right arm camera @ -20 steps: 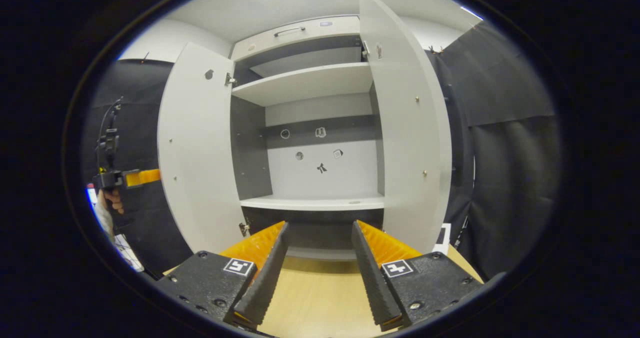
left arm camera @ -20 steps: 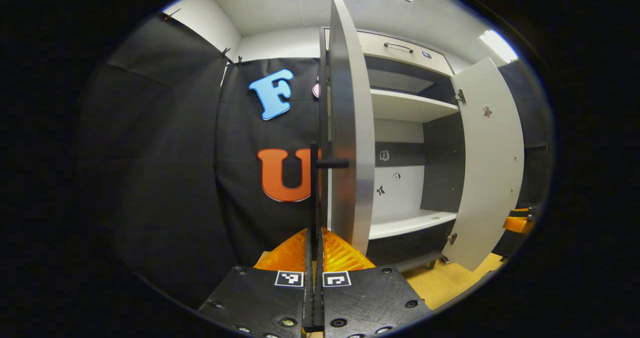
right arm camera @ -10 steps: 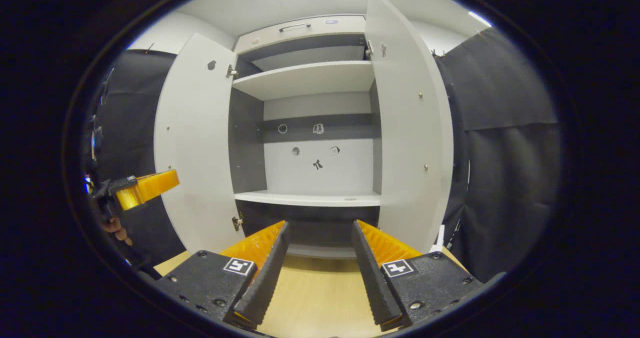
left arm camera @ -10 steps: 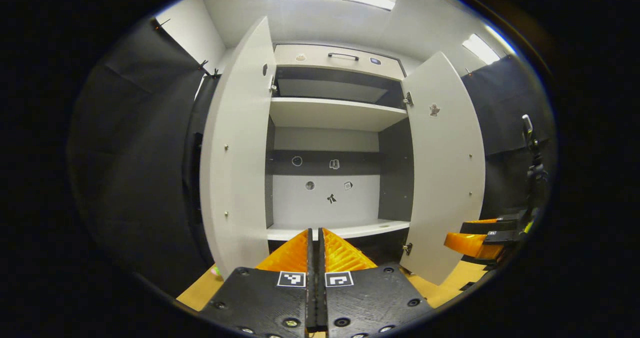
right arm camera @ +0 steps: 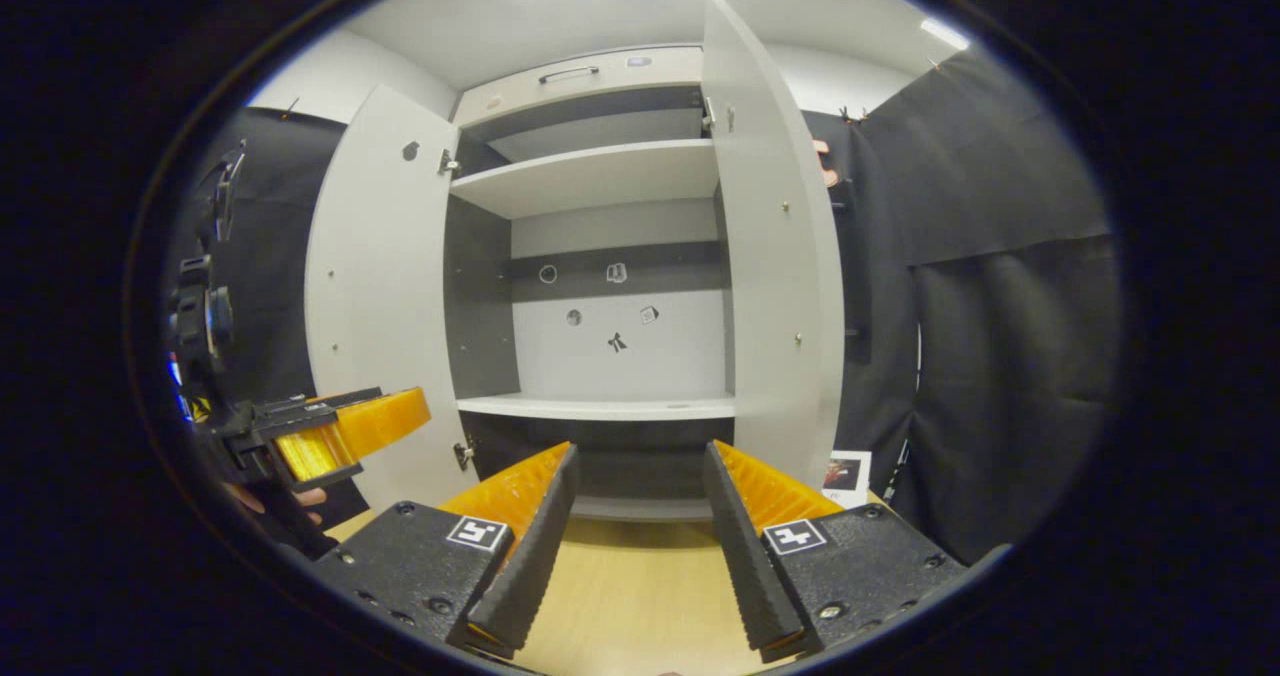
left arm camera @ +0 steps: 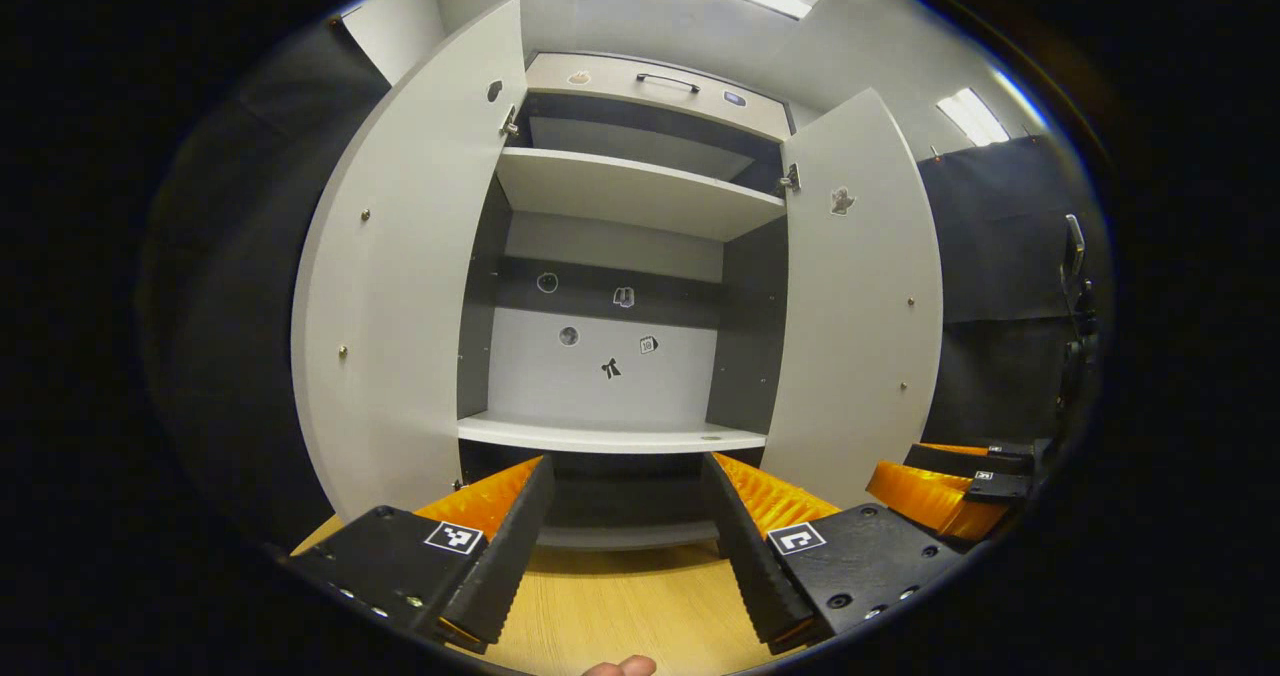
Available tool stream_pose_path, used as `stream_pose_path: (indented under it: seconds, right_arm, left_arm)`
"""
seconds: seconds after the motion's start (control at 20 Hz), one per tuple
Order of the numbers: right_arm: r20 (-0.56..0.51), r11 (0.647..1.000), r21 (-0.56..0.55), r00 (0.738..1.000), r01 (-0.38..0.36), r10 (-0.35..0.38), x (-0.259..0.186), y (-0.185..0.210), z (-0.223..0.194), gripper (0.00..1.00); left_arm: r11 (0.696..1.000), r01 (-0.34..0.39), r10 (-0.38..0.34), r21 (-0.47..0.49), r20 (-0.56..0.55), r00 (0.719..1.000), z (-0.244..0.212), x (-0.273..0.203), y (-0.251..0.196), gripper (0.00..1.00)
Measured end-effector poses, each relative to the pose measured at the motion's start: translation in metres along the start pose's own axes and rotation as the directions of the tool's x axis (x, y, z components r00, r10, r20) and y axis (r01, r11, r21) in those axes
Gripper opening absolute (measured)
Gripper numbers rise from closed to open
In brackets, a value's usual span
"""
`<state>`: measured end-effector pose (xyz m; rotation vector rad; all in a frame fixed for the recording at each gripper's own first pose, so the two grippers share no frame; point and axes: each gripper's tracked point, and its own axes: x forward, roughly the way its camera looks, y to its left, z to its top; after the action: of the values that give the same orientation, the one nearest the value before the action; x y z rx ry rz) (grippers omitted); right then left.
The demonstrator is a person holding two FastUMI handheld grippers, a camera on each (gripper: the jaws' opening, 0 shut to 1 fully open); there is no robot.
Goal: Open the right door of the double-door shoe cabinet with the right hand, and open the left door with the left hand.
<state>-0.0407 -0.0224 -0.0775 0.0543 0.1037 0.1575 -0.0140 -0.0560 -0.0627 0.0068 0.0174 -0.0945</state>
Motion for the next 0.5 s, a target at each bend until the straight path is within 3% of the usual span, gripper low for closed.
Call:
stream_pose_path:
  seconds: [0.25, 0.3, 0.5]
  right_arm:
    - [0.014, 1.0, 0.007, 1.0, 0.005, -0.005, -0.001, -0.002, 0.003, 0.78]
    - [0.017, 1.0, 0.009, 1.0, 0.003, -0.003, -0.001, -0.001, 0.003, 0.82]
    - [0.021, 1.0, -0.001, 1.0, -0.002, 0.002, 0.0, 0.005, 0.003, 0.78]
  left_arm:
    - [0.998, -0.06, 0.06, 0.023, -0.006, 0.998, -0.004, -0.006, 0.013, 0.87]
    - [0.997, -0.072, 0.072, 0.02, -0.004, 0.997, -0.003, -0.007, 0.017, 0.87]
    - [0.995, -0.103, 0.103, 0.014, 0.006, 0.995, 0.0, -0.011, 0.029, 0.87]
